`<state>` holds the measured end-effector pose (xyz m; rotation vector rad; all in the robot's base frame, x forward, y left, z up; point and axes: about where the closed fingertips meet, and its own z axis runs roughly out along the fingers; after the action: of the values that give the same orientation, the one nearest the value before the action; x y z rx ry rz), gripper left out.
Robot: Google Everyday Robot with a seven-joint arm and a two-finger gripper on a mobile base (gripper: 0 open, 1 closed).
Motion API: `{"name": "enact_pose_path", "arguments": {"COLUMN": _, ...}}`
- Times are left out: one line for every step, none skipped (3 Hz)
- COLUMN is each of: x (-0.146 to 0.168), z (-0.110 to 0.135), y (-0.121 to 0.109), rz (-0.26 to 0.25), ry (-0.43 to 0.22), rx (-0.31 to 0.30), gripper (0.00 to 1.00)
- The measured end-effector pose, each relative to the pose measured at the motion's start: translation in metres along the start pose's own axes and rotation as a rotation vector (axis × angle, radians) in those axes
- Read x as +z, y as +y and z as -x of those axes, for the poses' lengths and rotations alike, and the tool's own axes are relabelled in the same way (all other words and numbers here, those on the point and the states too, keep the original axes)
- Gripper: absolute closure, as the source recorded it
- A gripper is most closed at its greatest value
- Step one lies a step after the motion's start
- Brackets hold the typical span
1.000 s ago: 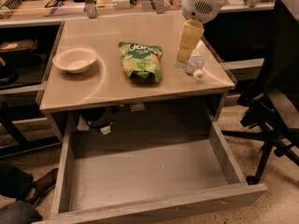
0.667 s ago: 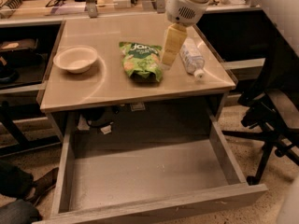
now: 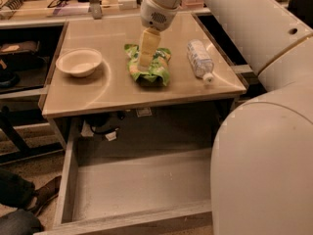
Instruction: Place green rice chip bag into top drawer
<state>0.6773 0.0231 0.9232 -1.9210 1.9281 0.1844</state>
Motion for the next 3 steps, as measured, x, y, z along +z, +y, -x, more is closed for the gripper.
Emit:
{"name": "enact_pose_path", "arguments": {"x": 0.004, "z": 0.0, "y": -0.001, "rz": -0.004, "ry": -0.005, "rx": 0.0, "gripper": 0.0}}
{"name": "enact_pose_path", "arguments": {"x": 0.027, "z": -0.014, "y": -0.009, "rz": 0.003, "ry": -0.014, "rx": 0.038, "gripper": 0.0}}
{"name": "enact_pose_path", "arguments": {"x": 0.05, "z": -0.021, "y": -0.02, "rz": 0.013, "ry": -0.012, "rx": 0.061, "gripper": 0.0}}
